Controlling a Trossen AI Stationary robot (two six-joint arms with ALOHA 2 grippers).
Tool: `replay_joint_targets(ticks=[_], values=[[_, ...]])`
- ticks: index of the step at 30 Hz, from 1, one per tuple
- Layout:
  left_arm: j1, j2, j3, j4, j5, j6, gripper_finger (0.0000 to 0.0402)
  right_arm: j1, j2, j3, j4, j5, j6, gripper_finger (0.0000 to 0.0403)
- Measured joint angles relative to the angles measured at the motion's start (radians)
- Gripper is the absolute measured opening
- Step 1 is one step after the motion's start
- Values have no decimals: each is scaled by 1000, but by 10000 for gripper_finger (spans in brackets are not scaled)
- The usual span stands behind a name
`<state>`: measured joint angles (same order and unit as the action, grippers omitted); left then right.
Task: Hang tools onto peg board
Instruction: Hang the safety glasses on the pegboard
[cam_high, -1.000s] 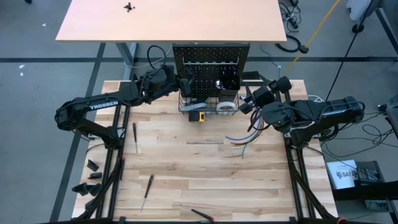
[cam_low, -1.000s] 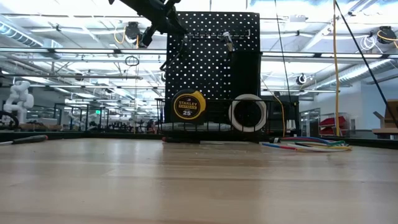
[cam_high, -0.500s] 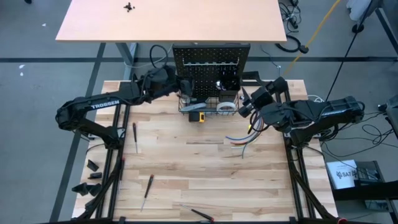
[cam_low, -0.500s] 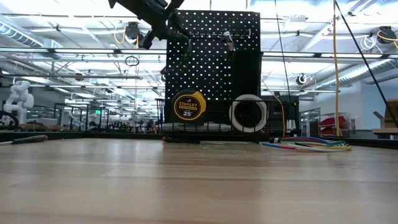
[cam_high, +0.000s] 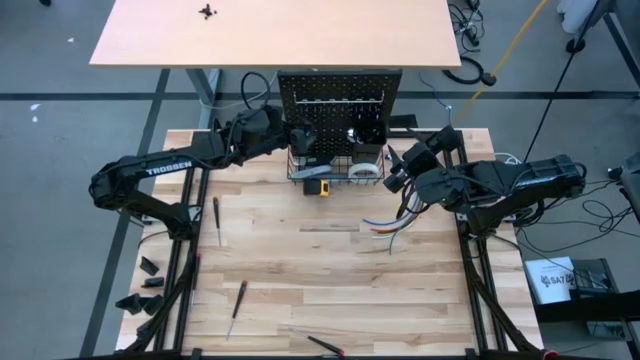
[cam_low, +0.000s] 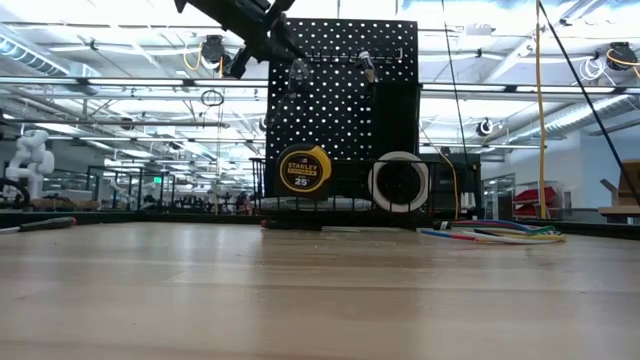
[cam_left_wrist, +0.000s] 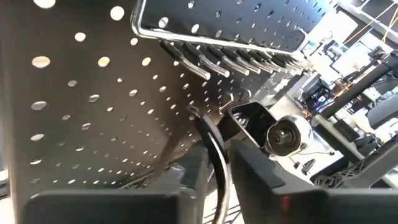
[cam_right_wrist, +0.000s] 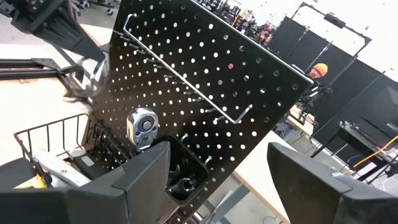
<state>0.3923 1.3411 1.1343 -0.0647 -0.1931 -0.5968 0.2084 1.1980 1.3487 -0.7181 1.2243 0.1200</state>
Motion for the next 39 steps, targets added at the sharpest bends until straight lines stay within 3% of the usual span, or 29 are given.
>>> replay_joint_targets(ticks=[4, 10, 14, 16, 19, 25, 31, 39], values=[[0, -1, 1, 0, 15, 1, 16, 0, 0, 0, -5, 0, 0, 263], [-13, -2, 2, -5, 47, 0, 15, 0, 0, 0, -7, 0, 3, 263], [-50, -19, 2, -134, 55, 0, 15, 0, 0, 0, -14, -30, 39, 263], [-82, -39, 2, -219, -11, -8, 14, 0, 0, 0, -27, -51, 51, 263], [-157, -74, 2, -332, -210, -47, 14, 0, 0, 0, -44, -55, 64, 263], [-287, -68, 3, -331, -564, -56, 14, -32, 0, 0, -45, -51, 45, 263], [-302, 32, 70, -247, -660, 58, 13, -119, -11, 0, -44, -60, -28, 263], [-297, 223, 337, -438, -730, 89, 13, -258, -82, 0, -42, -201, -132, 263]])
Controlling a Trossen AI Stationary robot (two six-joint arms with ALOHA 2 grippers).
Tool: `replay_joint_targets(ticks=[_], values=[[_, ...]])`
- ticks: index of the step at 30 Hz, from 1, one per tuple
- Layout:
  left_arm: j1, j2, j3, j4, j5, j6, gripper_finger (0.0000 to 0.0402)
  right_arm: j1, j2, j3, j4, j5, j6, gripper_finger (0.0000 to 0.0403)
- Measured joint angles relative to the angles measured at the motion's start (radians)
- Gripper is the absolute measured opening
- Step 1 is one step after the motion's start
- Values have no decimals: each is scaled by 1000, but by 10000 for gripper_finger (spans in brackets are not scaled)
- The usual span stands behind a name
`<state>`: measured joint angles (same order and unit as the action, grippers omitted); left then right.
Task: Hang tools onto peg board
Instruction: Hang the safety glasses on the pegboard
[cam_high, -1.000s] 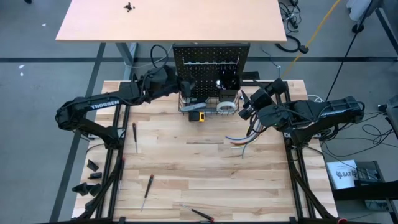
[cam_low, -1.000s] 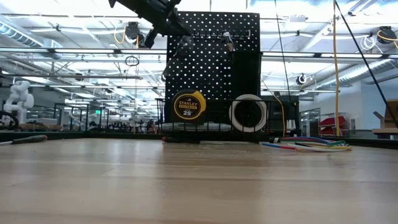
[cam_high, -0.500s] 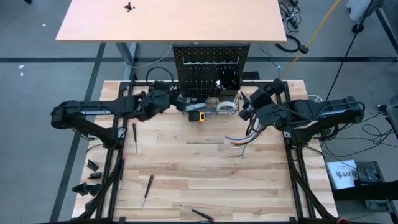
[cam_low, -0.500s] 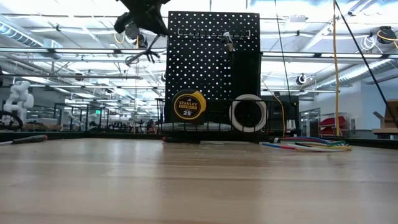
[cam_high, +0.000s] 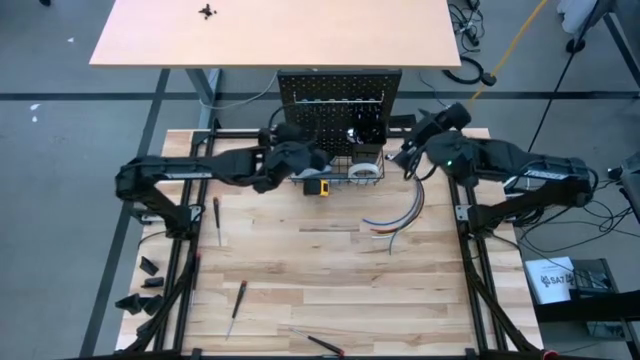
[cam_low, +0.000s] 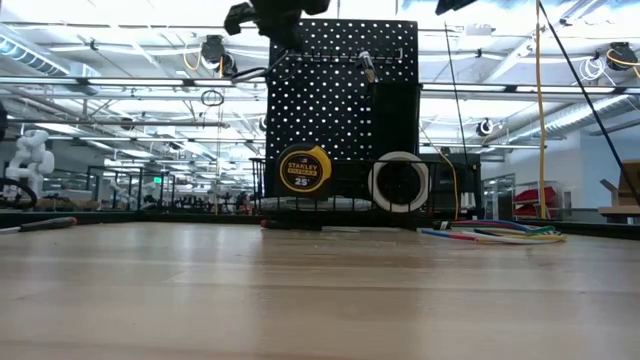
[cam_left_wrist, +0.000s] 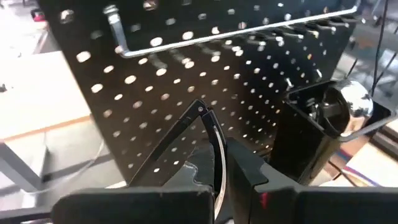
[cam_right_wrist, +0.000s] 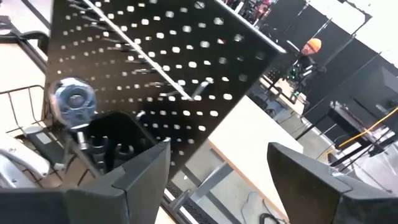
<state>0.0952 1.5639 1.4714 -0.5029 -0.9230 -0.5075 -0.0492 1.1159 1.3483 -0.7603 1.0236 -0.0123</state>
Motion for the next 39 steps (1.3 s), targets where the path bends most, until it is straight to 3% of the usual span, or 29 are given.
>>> replay_joint_targets(ticks=[9, 15, 24, 32, 39], values=[[17, 24, 47, -9, 1, 153, 13, -49, -43, 0, 23, -10, 97, 263], [16, 14, 47, -8, 8, 177, 13, -88, -29, 0, 91, -28, -92, 263], [15, 11, 47, 15, 9, 176, 13, -299, -28, 0, 289, -238, -534, 263], [16, 11, 47, 17, 8, 176, 13, -501, -28, 0, 236, -555, -597, 263], [17, 11, 47, 16, -4, 176, 13, -592, -35, 0, 228, -640, -551, 263]])
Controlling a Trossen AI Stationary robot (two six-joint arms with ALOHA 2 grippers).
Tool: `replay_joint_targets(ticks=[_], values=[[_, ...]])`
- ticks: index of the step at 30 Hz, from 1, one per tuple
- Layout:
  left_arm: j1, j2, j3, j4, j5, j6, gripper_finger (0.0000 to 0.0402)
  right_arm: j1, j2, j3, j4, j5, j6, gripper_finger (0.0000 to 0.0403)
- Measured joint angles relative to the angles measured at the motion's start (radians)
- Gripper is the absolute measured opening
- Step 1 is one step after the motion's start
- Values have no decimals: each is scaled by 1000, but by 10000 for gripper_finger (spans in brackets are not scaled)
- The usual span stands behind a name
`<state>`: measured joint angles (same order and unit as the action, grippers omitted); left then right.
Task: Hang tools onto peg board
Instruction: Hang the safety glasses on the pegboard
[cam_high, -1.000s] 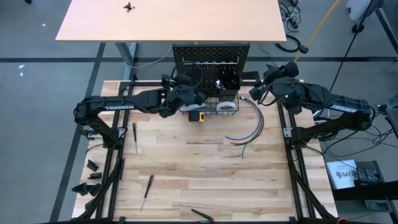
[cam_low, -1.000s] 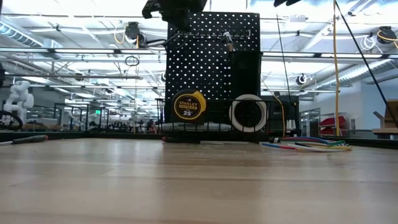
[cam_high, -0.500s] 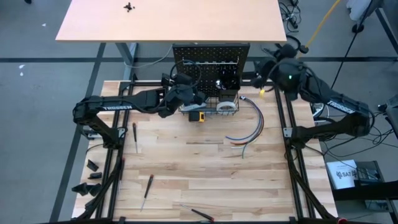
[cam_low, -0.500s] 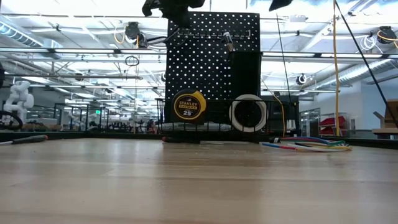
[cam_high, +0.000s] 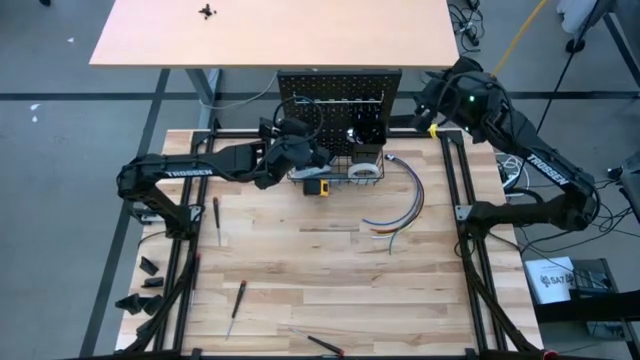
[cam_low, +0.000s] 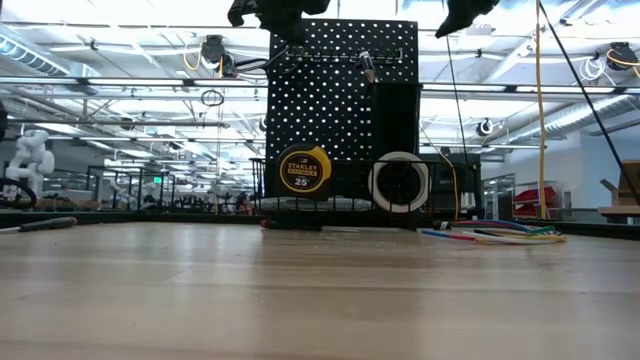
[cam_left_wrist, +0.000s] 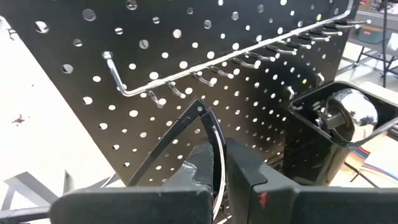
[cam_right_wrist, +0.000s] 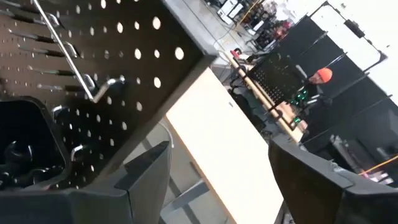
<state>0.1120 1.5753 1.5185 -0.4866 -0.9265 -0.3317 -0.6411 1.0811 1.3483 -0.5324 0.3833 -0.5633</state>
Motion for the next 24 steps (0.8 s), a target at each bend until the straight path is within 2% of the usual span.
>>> replay_joint_targets(ticks=[12, 17, 24], values=[[44, 0, 0, -1, -11, 32, 14, -27, 2, 0, -10, -27, 2, 263], [63, 0, 0, -1, 33, 33, 14, -27, 4, 0, -10, -27, 1, 263], [80, 0, 0, -1, 39, 33, 14, -28, 6, 0, -8, -26, -3, 263]])
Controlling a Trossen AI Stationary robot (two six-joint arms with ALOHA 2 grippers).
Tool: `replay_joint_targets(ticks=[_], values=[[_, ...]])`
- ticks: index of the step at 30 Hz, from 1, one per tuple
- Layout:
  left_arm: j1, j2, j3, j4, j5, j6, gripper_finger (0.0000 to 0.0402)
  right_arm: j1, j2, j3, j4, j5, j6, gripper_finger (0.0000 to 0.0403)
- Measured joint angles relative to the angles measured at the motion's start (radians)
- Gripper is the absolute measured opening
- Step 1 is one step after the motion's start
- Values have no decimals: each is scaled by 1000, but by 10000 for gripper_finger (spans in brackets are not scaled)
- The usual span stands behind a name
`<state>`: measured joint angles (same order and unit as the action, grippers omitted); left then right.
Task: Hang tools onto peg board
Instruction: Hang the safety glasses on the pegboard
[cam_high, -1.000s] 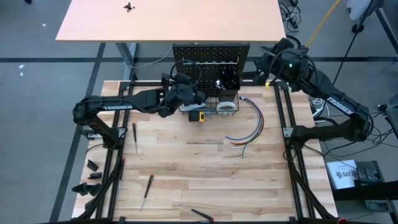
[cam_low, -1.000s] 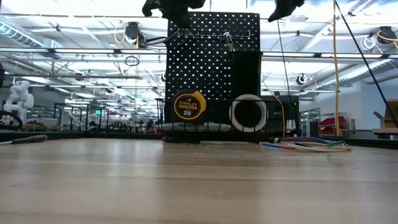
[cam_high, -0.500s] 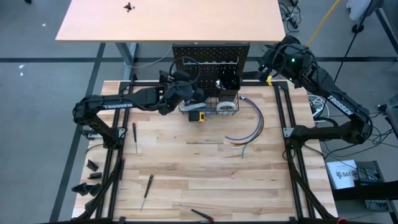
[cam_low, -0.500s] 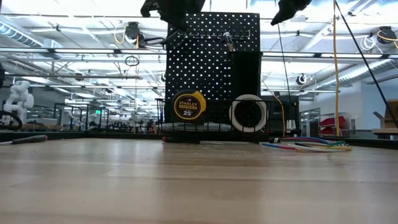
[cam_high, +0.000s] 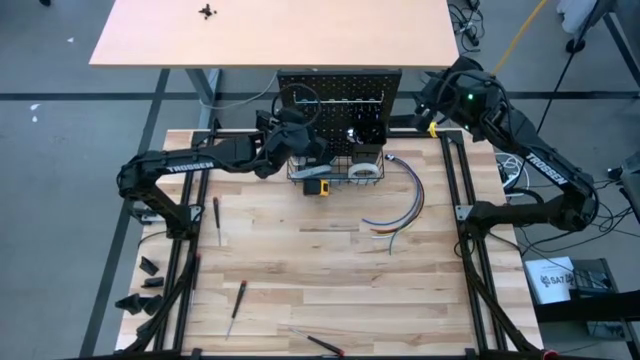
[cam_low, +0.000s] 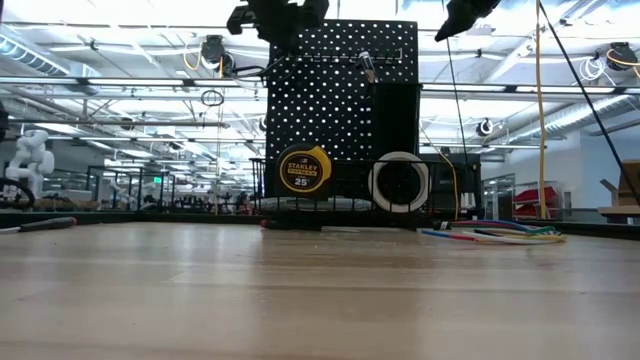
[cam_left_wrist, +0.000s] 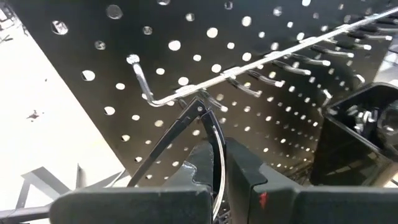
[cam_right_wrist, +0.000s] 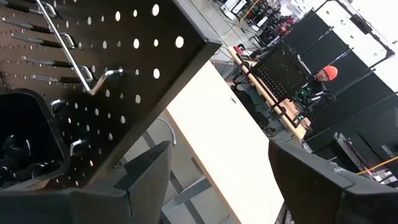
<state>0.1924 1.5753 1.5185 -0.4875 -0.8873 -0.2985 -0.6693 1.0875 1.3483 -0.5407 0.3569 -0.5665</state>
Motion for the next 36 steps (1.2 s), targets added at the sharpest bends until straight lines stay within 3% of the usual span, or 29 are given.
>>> replay_joint_targets(ticks=[15, 29, 36], values=[[46, 0, 0, 37, 76, 52, 14, -39, 4, 0, 14, -20, 2, 263], [63, 1, -1, 25, 85, 46, 14, -39, 4, 0, 14, -23, 4, 263], [64, 1, -1, 23, 97, 47, 64, -39, 4, 0, 14, -23, 4, 263]])
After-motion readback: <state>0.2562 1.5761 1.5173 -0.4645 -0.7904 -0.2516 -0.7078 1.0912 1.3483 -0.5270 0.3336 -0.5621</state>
